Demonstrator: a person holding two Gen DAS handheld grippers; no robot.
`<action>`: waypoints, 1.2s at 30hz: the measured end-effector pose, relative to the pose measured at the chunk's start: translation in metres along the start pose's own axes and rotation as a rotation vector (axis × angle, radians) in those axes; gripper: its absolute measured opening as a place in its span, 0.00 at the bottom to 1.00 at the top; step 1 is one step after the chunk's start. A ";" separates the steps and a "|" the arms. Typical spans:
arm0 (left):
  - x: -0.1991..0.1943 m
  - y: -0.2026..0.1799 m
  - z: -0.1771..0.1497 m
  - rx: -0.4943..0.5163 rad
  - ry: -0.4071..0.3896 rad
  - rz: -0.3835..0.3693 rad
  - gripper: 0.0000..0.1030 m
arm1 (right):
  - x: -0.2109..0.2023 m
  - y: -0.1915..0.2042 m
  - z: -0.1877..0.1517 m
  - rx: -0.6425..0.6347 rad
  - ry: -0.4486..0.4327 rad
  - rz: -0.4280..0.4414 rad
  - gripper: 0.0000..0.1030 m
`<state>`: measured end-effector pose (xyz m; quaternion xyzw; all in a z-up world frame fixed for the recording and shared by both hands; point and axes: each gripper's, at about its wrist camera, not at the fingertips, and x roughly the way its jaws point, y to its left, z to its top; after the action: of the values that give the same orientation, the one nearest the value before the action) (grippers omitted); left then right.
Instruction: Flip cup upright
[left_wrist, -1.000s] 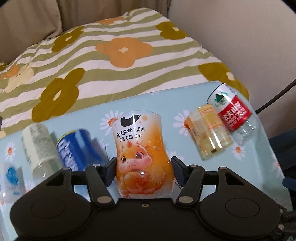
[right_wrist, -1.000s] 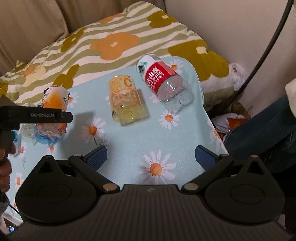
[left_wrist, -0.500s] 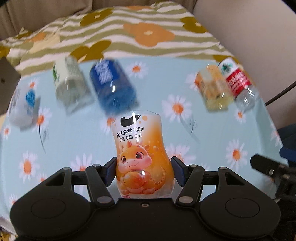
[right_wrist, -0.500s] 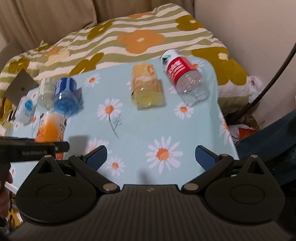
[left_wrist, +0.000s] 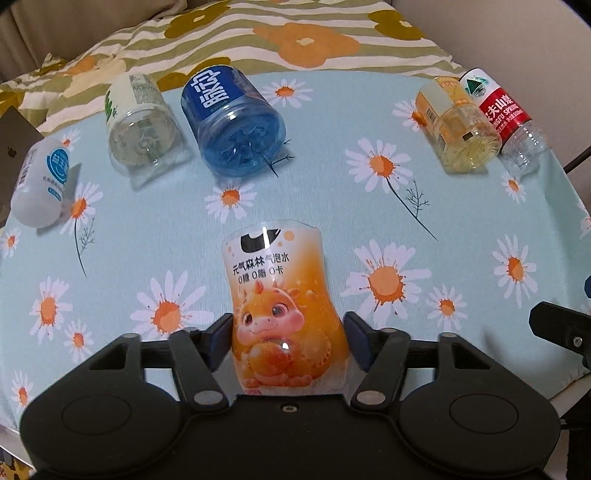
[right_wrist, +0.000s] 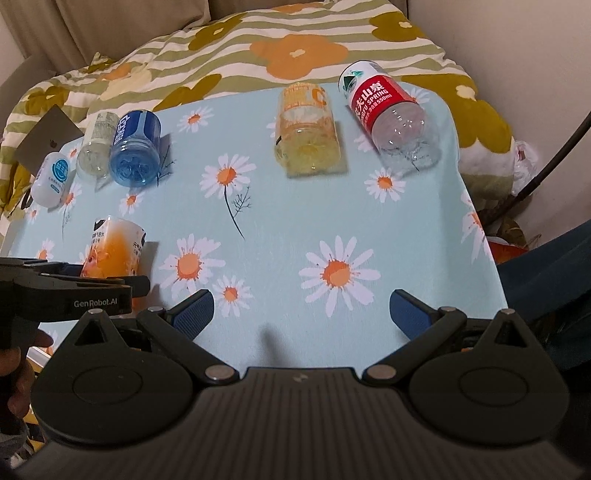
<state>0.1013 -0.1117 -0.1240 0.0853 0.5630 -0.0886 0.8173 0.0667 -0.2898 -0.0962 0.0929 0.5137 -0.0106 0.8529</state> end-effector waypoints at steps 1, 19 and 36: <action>-0.001 -0.001 0.000 0.001 -0.006 0.005 0.87 | 0.000 0.000 0.000 -0.001 0.000 0.000 1.00; -0.070 0.028 -0.018 -0.132 -0.104 0.024 1.00 | -0.017 0.026 0.036 -0.092 0.012 0.092 1.00; -0.070 0.122 -0.055 -0.185 -0.095 0.011 1.00 | 0.065 0.114 0.075 0.077 0.286 0.291 1.00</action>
<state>0.0567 0.0232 -0.0731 0.0084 0.5287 -0.0357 0.8480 0.1755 -0.1854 -0.1022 0.1991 0.6099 0.1065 0.7596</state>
